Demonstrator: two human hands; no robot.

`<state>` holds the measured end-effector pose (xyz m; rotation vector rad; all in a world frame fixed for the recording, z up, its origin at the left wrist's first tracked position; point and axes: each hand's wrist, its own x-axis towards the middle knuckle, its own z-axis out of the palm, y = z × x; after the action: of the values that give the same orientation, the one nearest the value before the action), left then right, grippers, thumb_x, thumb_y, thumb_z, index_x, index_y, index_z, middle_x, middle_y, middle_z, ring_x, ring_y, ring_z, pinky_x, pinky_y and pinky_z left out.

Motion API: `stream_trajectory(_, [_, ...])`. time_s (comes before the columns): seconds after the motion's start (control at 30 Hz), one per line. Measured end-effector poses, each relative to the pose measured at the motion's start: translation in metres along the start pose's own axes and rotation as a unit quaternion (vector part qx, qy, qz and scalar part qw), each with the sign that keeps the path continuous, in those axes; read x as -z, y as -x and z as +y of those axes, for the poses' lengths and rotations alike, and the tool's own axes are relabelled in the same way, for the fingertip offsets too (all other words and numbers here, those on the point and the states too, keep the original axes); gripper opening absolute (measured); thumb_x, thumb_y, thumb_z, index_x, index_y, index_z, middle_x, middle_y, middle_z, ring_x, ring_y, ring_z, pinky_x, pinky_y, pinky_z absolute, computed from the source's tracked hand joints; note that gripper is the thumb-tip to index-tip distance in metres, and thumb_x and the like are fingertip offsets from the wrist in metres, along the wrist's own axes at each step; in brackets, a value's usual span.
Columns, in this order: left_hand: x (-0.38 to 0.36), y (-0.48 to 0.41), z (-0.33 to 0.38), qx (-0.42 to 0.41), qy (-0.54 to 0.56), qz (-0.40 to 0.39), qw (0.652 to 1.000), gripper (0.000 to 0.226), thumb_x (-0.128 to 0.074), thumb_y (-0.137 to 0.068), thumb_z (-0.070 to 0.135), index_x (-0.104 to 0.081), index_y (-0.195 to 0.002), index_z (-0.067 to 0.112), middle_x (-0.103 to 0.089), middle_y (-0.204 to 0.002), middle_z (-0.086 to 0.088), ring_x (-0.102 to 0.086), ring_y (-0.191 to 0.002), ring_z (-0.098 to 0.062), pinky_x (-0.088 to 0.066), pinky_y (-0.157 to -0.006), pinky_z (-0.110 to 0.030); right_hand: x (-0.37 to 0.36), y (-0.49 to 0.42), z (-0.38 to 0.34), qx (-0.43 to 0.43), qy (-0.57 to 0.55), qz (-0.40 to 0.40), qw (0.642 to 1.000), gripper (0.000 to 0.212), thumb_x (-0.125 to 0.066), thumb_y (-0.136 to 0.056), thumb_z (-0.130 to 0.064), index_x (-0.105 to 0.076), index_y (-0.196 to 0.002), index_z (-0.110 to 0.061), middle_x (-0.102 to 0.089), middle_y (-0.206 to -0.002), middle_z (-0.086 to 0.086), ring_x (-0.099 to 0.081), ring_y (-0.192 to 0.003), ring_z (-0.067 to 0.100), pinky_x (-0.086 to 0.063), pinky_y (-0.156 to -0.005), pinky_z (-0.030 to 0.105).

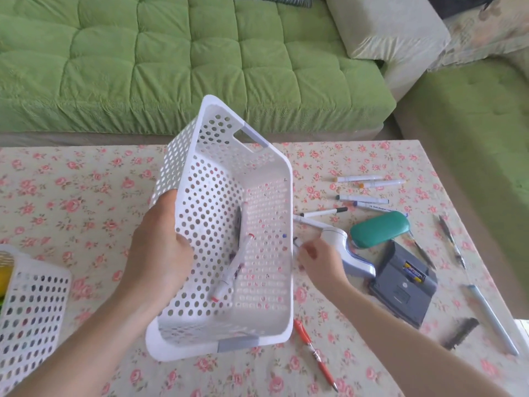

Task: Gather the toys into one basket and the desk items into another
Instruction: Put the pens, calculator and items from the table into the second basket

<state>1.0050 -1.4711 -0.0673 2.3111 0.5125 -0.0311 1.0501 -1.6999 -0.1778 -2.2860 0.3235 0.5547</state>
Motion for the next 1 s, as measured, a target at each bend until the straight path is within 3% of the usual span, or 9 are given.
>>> stream_trajectory(0.07, [-0.002, -0.001, -0.001, 0.003, -0.01, -0.003, 1.0, 0.064, -0.036, -0.085, -0.01, -0.029, -0.142, 0.017, -0.047, -0.135, -0.011, -0.048, -0.117, -0.034, -0.042, -0.095, -0.047, 0.001, 0.006, 0.033, -0.045, 0.086, -0.084, 0.992, 0.023, -0.048, -0.089, -0.017, -0.047, -0.066, -0.016, -0.053, -0.066, 0.002, -0.057, -0.065, 0.025, -0.042, -0.056, 0.027])
stream_trajectory(0.17, [-0.007, -0.003, 0.0, -0.001, -0.044, -0.004, 0.999, 0.063, -0.036, -0.084, -0.011, -0.027, -0.142, 0.012, -0.042, -0.137, -0.014, -0.043, -0.121, -0.033, -0.038, -0.097, -0.043, -0.007, 0.021, 0.073, -0.079, 0.248, -0.219, 0.94, 0.029, -0.056, -0.085, -0.031, -0.04, -0.062, -0.023, -0.047, -0.067, -0.006, -0.045, -0.058, 0.01, -0.039, -0.054, 0.022])
stream_trajectory(0.27, [-0.007, -0.004, 0.0, 0.009, -0.066, 0.001, 0.998, 0.062, -0.036, -0.084, -0.011, -0.026, -0.141, 0.009, -0.041, -0.135, -0.017, -0.043, -0.119, -0.034, -0.037, -0.095, -0.043, -0.021, 0.034, 0.093, -0.103, 0.293, -0.276, 0.91, 0.033, -0.059, -0.082, -0.035, -0.035, -0.063, -0.024, -0.039, -0.068, -0.009, -0.042, -0.061, 0.01, -0.03, -0.049, 0.018])
stream_trajectory(0.4, [-0.006, -0.005, -0.003, 0.009, -0.069, 0.003, 0.998, 0.059, -0.036, -0.084, -0.01, -0.027, -0.139, 0.009, -0.045, -0.131, -0.018, -0.048, -0.112, -0.038, -0.041, -0.09, -0.047, -0.04, 0.041, 0.103, -0.105, 0.317, -0.247, 0.91, 0.028, -0.047, -0.081, -0.024, -0.031, -0.059, -0.024, -0.037, -0.064, -0.007, -0.035, -0.056, 0.011, -0.028, -0.051, 0.023])
stream_trajectory(0.5, [-0.004, -0.005, -0.001, 0.026, -0.066, -0.002, 0.997, 0.059, -0.033, -0.086, -0.009, -0.026, -0.14, 0.013, -0.049, -0.127, -0.019, -0.051, -0.105, -0.042, -0.045, -0.08, -0.049, -0.041, 0.035, 0.093, -0.099, 0.246, -0.185, 0.946, 0.029, -0.042, -0.088, -0.027, -0.03, -0.062, -0.022, -0.038, -0.065, -0.005, -0.032, -0.054, 0.011, -0.03, -0.053, 0.024])
stream_trajectory(0.63, [-0.003, -0.004, 0.003, 0.023, -0.048, -0.006, 0.999, 0.059, -0.033, -0.087, -0.009, -0.027, -0.141, 0.013, -0.049, -0.132, -0.018, -0.05, -0.111, -0.042, -0.043, -0.086, -0.05, -0.024, 0.01, 0.059, -0.035, 0.239, -0.074, 0.968, 0.008, -0.046, -0.089, -0.019, -0.042, -0.083, -0.015, -0.049, -0.083, 0.002, -0.05, -0.067, 0.021, -0.038, -0.055, 0.029])
stream_trajectory(0.8, [-0.007, -0.012, 0.011, 0.026, -0.028, 0.002, 0.999, 0.058, -0.034, -0.086, -0.009, -0.03, -0.139, 0.013, -0.051, -0.127, -0.02, -0.052, -0.108, -0.044, -0.045, -0.08, -0.047, -0.011, -0.026, 0.031, -0.002, 0.293, -0.036, 0.955, 0.021, -0.041, -0.093, -0.007, -0.047, -0.113, -0.005, -0.05, -0.116, 0.012, -0.055, -0.102, 0.03, -0.04, -0.067, 0.033])
stream_trajectory(1.0, [-0.01, -0.014, 0.012, 0.029, -0.049, 0.006, 0.998, 0.057, -0.033, -0.087, -0.009, -0.027, -0.14, 0.011, -0.05, -0.125, -0.02, -0.052, -0.104, -0.041, -0.042, -0.079, -0.043, -0.022, -0.037, 0.027, -0.018, 0.408, -0.072, 0.91, 0.043, -0.05, -0.086, 0.004, -0.036, -0.126, -0.004, -0.05, -0.125, 0.015, -0.054, -0.113, 0.034, -0.049, -0.083, 0.035])
